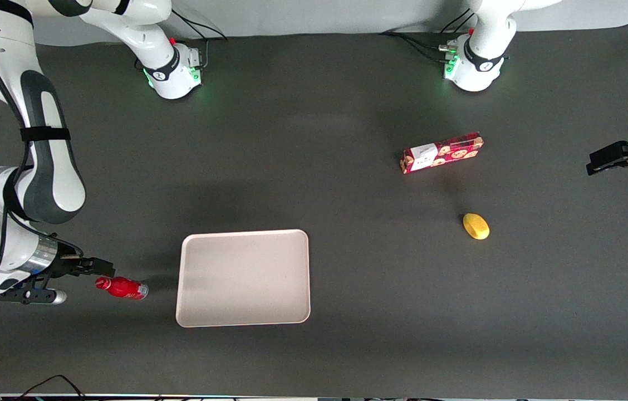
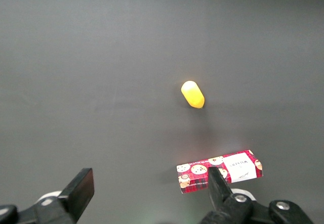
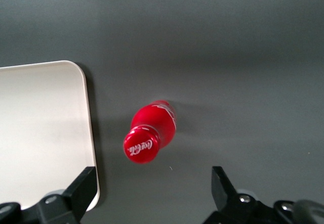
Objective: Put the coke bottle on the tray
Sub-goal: 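Move the open right gripper down to the red Coca-Cola bottle's cap end, then close the right gripper on the bottle and lift it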
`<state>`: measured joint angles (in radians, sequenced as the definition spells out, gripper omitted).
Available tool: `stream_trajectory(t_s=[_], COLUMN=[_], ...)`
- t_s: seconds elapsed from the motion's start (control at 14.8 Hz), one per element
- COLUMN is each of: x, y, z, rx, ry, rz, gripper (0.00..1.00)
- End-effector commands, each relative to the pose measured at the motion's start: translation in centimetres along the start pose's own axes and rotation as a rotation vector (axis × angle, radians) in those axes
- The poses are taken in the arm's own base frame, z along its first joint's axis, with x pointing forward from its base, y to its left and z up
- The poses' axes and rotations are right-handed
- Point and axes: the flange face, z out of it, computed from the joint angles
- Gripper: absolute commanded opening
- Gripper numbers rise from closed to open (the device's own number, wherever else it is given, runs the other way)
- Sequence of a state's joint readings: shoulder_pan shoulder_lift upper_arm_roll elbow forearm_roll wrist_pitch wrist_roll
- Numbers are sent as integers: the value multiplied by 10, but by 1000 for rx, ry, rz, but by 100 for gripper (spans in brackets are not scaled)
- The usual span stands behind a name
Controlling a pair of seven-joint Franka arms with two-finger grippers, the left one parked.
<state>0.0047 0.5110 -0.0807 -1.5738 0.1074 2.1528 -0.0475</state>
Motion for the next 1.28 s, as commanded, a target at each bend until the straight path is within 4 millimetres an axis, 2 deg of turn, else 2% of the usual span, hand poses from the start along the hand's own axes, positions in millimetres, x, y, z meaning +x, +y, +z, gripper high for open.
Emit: stream_trajectory(t_s=[0.0, 0.47, 0.74, 0.81, 0.88, 1.08, 1.15, 1.21], x=[12, 25, 26, 26, 26, 27, 27, 27], y=[-1, -8, -8, -7, -9, -8, -9, -9], z=[9, 32, 33, 33, 33, 33, 32, 32], rx=[5, 3, 1, 0, 3, 5, 5, 3], ry=[2, -3, 9, 9, 9, 11, 12, 14], rz=[-40, -64, -64, -66, -68, -117, -123, -124], gripper=[100, 100, 100, 97, 91, 47, 22, 0])
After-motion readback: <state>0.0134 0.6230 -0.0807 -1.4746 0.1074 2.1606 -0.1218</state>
